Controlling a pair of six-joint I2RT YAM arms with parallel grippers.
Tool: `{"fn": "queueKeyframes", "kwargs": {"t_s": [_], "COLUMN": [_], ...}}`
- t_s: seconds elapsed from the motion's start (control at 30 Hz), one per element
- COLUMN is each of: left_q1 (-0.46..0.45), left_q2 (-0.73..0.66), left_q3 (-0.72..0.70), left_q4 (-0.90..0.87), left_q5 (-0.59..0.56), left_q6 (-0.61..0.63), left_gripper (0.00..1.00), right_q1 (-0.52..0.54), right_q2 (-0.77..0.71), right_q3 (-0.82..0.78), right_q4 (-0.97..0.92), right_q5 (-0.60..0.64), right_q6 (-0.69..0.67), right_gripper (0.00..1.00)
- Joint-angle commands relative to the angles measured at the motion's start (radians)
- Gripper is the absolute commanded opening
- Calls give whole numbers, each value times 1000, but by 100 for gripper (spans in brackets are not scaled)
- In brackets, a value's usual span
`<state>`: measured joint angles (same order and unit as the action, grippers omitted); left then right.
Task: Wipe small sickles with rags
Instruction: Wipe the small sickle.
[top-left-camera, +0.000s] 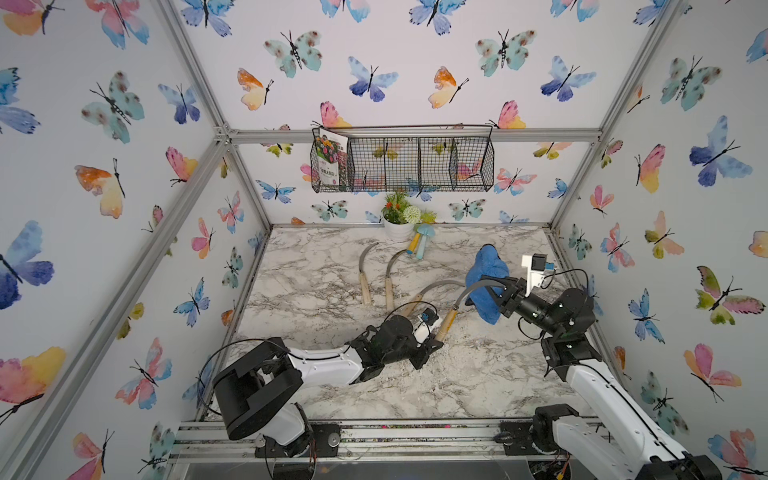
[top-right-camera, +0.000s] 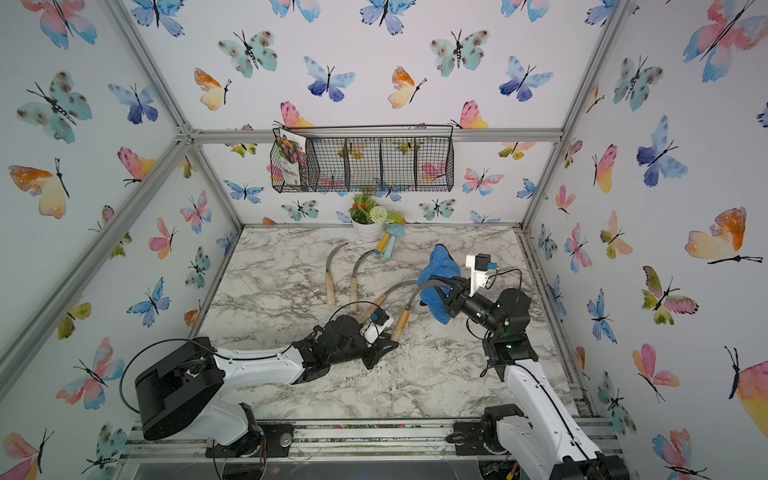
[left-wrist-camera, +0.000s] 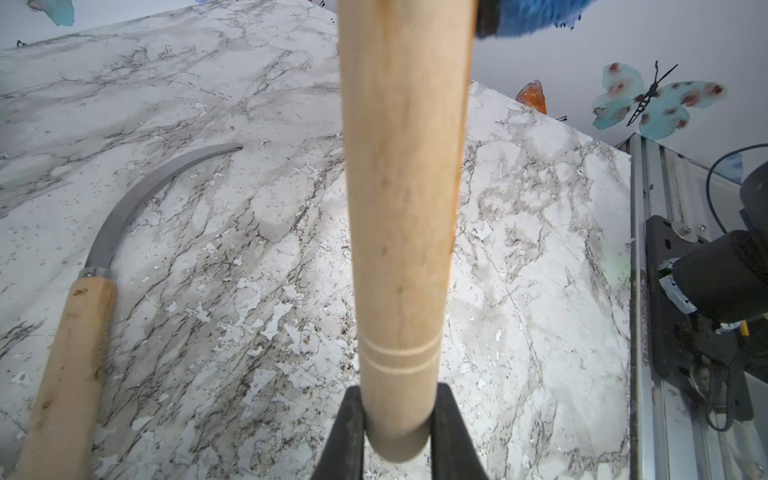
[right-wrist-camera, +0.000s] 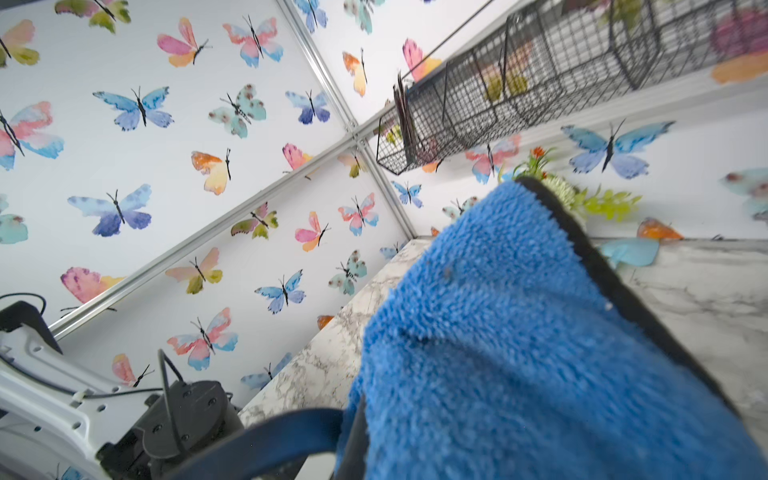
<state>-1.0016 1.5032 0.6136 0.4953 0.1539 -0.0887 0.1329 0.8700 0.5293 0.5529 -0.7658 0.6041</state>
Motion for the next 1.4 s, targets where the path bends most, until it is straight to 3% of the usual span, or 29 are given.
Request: {"fn": "queueKeyframes", "kwargs": {"t_s": [0.0,0.23,0.6,1.1,1.37], "left_q1": [-2,-2,-2,-2,-2], "left_q2": [7,8,12,30,32], "left_q3": [22,25,28,41,43], "left_q4": [6,2,1,-9,-8], "left_q5": [-8,-17,-17,-22,-19], "left_q6": [14,14,12,13,12], "left_gripper": [0,0,0,0,0], "right_q1": [-37,-42,-41,46,58], "right_q2": [-56,-110,87,254,269], "right_q3": [54,55,-144,-210,-192], "right_q4": [-8,-13,379,525,524], "right_q5": [-32,-59,-214,-202,-200], "right_q6": [31,64,261,264,262], "right_gripper": [2,2,3,3,3]}}
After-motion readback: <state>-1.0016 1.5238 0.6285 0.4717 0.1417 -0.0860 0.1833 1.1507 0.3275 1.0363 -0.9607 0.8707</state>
